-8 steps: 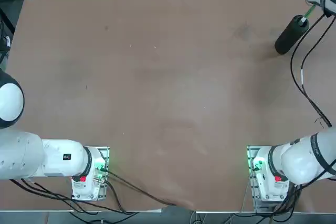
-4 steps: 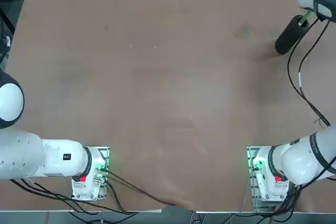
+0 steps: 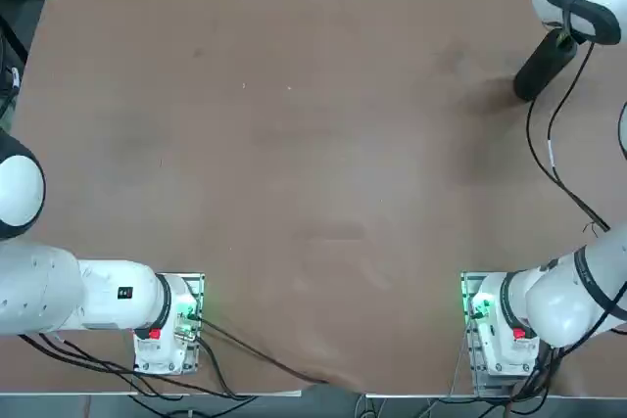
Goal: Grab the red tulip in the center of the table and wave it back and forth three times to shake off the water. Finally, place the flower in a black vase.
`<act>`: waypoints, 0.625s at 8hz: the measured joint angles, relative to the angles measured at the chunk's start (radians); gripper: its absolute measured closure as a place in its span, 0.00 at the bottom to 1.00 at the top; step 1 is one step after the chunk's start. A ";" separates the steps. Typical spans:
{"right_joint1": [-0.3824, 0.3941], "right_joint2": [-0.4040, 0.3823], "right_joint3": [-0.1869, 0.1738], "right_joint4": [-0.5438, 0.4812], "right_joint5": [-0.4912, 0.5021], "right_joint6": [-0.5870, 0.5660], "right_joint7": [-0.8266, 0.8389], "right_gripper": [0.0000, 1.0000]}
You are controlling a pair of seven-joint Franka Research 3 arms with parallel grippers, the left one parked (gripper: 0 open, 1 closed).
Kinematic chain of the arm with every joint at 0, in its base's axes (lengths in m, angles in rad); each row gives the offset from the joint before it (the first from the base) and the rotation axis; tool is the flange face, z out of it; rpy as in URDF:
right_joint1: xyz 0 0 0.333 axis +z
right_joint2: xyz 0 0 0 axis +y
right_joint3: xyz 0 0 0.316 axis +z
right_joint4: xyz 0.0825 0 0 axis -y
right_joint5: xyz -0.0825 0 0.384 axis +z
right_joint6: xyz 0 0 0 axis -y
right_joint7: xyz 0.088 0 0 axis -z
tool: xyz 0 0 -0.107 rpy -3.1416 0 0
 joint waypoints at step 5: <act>0.130 -0.086 0.006 0.077 0.194 -0.278 -0.089 0.00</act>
